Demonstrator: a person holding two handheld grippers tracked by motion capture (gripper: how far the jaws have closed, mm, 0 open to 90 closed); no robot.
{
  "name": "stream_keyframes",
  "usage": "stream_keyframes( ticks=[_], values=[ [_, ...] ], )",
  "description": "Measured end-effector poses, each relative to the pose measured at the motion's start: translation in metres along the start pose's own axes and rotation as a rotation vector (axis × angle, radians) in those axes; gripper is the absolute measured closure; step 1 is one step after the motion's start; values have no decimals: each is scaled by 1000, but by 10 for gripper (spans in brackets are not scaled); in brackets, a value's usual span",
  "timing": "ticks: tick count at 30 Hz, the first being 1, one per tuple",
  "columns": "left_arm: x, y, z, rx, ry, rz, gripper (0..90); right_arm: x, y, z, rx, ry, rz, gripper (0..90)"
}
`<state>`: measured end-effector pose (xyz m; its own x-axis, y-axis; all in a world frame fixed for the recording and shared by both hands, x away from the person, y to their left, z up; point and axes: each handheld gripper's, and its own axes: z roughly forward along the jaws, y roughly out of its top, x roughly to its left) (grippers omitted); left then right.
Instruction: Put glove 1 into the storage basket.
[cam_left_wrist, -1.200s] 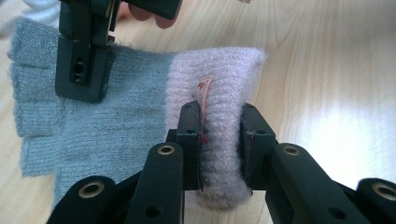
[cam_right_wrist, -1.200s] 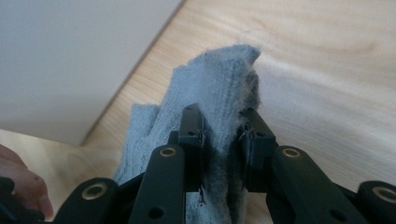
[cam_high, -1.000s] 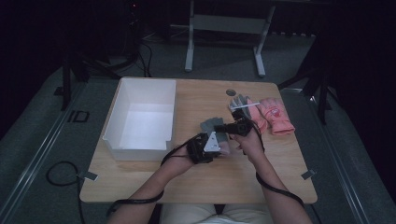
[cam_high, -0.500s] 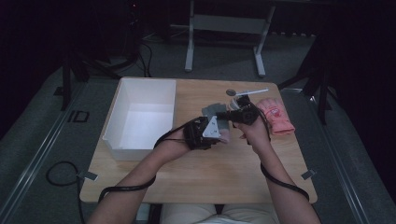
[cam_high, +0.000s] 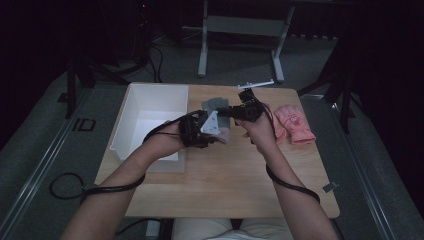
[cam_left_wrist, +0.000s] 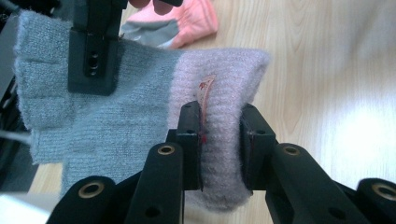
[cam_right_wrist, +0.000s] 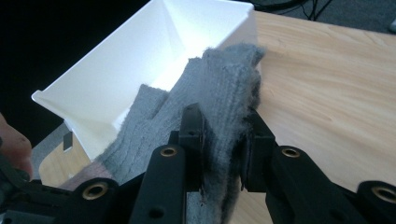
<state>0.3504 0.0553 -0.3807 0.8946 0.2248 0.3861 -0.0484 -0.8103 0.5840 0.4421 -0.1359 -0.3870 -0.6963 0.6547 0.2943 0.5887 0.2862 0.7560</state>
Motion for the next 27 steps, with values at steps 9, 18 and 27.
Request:
stream_keyframes(
  ticks=[9,18,27],
  values=[
    [13,-26,-31,17,20,1,732,30,26,27,-4,46,-26,743],
    [19,-59,-60,63,26,-13,731,61,41,60,5,78,-50,743],
    [19,-105,-78,99,11,-30,731,93,45,111,66,109,-67,743]
  ],
)
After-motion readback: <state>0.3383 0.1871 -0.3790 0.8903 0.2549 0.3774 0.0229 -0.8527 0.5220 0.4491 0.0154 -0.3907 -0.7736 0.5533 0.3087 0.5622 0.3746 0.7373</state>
